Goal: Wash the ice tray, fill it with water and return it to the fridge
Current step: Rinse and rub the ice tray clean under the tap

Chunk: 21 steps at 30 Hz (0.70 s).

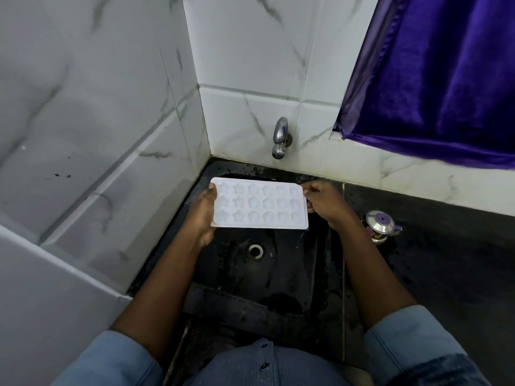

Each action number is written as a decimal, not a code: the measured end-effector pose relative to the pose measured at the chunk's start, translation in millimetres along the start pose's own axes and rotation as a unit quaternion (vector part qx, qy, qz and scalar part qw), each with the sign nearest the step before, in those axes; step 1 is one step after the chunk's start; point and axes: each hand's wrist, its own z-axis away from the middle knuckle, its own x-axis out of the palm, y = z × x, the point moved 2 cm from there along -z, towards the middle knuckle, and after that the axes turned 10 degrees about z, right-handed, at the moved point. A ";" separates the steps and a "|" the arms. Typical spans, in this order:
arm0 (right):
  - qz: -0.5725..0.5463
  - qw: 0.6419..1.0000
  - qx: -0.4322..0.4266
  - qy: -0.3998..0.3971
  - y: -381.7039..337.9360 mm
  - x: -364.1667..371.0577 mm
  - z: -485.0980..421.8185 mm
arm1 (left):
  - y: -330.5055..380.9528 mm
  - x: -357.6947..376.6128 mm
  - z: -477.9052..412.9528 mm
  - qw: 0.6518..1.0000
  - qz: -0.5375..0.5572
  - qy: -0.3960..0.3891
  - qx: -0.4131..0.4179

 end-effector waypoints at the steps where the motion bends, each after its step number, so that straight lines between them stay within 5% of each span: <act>1: -0.003 1.000 -0.003 0.004 -3.3 -1.1 -2.2 | 5.2 2.1 -1.8 0.999 -0.025 0.014 0.020; 12: -0.085 0.995 -0.019 0.047 -26.2 -6.7 -11.4 | 60.6 34.2 -14.3 0.966 -0.150 0.047 0.206; 21: -0.112 0.991 -0.017 0.074 -45.0 -18.6 -18.0 | 92.9 53.7 -15.4 0.948 -0.181 0.009 0.260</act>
